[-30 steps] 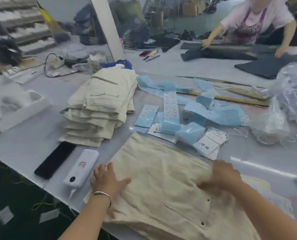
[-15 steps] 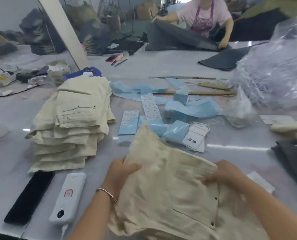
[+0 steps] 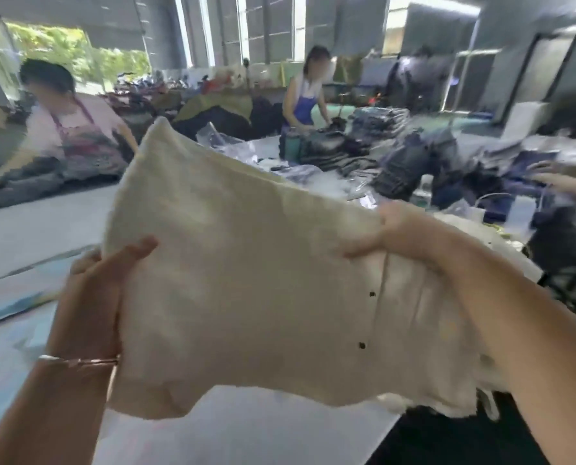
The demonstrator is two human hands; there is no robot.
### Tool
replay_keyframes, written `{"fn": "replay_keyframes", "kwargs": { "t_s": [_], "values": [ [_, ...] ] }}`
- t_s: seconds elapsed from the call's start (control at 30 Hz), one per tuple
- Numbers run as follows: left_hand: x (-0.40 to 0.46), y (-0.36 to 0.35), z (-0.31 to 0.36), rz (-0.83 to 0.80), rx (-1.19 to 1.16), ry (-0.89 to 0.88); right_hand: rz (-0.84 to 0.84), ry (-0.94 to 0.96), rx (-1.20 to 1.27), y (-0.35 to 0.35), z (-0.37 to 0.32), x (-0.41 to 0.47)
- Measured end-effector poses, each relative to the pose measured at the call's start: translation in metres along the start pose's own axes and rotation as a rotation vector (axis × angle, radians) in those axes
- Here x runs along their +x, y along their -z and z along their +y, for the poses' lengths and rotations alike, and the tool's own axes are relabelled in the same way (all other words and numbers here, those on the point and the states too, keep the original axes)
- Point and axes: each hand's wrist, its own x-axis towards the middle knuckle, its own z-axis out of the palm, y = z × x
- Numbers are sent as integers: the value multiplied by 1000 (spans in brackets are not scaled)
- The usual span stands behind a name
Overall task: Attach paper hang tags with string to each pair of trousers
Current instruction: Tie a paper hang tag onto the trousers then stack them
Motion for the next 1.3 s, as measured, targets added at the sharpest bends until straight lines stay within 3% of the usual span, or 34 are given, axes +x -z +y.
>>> {"fn": "replay_keyframes", "kwargs": {
  "t_s": [0.23,0.37,0.43,0.5,0.57,0.63,0.7,0.83,0.93,1.03,1.17,1.3],
  "values": [
    [72,-164,38,-238,-43,64,217,-96,174,163,76,1],
    [131,-238,31,-192,44,-132,387,-149,154,205,128,53],
    [152,-264,0,-214,263,-215,471,-196,-20,197,169,85],
    [163,-282,-47,-265,658,-251,422,-191,-284,166,209,109],
    [158,-291,-100,-360,945,-267,228,-124,-278,129,238,123],
    [142,-300,-143,-543,1014,-131,66,-64,-205,96,256,132],
    [128,-305,-172,-680,1057,-72,55,1,-253,75,263,140],
    [120,-302,-192,-715,986,-93,126,28,-222,67,257,145],
    [121,-286,-187,-691,1039,-46,59,97,-265,63,239,148],
    [116,-252,-173,-603,1045,-45,-16,222,-131,46,192,150],
    [89,-169,-145,-471,1090,-7,-233,443,71,9,94,138],
    [38,-52,-120,-195,1037,81,-414,656,117,-42,-5,115]
  ]
}}
